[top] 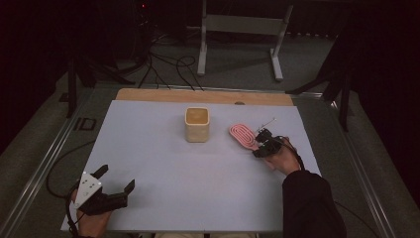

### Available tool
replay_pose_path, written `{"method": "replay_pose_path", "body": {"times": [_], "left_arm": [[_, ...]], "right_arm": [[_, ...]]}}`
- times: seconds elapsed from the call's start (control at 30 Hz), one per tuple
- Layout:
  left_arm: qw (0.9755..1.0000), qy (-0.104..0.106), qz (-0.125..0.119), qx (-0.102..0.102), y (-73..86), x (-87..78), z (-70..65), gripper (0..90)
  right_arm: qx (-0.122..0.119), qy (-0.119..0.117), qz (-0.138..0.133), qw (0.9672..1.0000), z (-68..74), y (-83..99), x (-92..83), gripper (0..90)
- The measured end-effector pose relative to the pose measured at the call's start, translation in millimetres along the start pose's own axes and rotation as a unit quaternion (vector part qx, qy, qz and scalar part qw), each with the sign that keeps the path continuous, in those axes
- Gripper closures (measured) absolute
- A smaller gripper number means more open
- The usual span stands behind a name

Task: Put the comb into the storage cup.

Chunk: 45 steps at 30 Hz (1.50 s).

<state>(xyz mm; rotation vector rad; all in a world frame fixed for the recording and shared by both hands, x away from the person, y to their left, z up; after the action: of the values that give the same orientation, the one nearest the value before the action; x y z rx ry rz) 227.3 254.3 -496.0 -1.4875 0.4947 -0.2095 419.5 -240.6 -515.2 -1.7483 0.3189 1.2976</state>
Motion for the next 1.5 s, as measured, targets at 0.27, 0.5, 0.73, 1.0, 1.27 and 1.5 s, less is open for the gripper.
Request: {"method": "replay_pose_path", "body": {"times": [0.27,0.5,0.73,1.0,1.27,1.5], "left_arm": [[1.0000,0.000,0.001,-0.001,0.2,0.1,0.2,0.1],[1.0000,-0.001,0.001,-0.001,0.3,0.0,0.4,0.1],[1.0000,-0.001,0.002,-0.001,0.3,0.1,0.3,0.1],[1.0000,-0.001,0.002,-0.001,0.3,0.1,0.2,0.2],[1.0000,-0.001,0.004,0.000,0.5,0.3,0.2,0.1],[1.0000,-0.001,0.004,0.000,0.6,0.3,0.5,0.2]], "right_arm": [[0.011,-0.001,-0.011,0.9999,-1.5,2.3,-1.0,69.0],[0.015,0.001,-0.024,0.9996,0.3,1.9,-3.6,69.1],[0.018,0.001,-0.034,0.9993,2.0,-0.3,-9.2,69.2],[0.032,-0.002,-0.056,0.9979,3.2,-1.7,-16.3,69.2],[0.030,0.001,-0.077,0.9966,7.1,-3.3,-22.9,69.3],[0.027,0.006,-0.099,0.9947,9.6,-5.4,-30.3,69.3]]}}
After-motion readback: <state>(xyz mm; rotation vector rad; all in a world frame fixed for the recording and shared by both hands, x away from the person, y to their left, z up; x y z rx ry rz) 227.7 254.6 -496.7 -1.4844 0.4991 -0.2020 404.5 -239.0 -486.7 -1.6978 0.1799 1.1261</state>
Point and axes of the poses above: each handheld gripper's, and its own axes: x roughly forward along the jaws, y roughly out of its underside, z roughly to its left, the point moved 2 cm from there along x, roughly forward along the jaws, and after that the axes turned 8 degrees about -z, right-handed, at the moved point
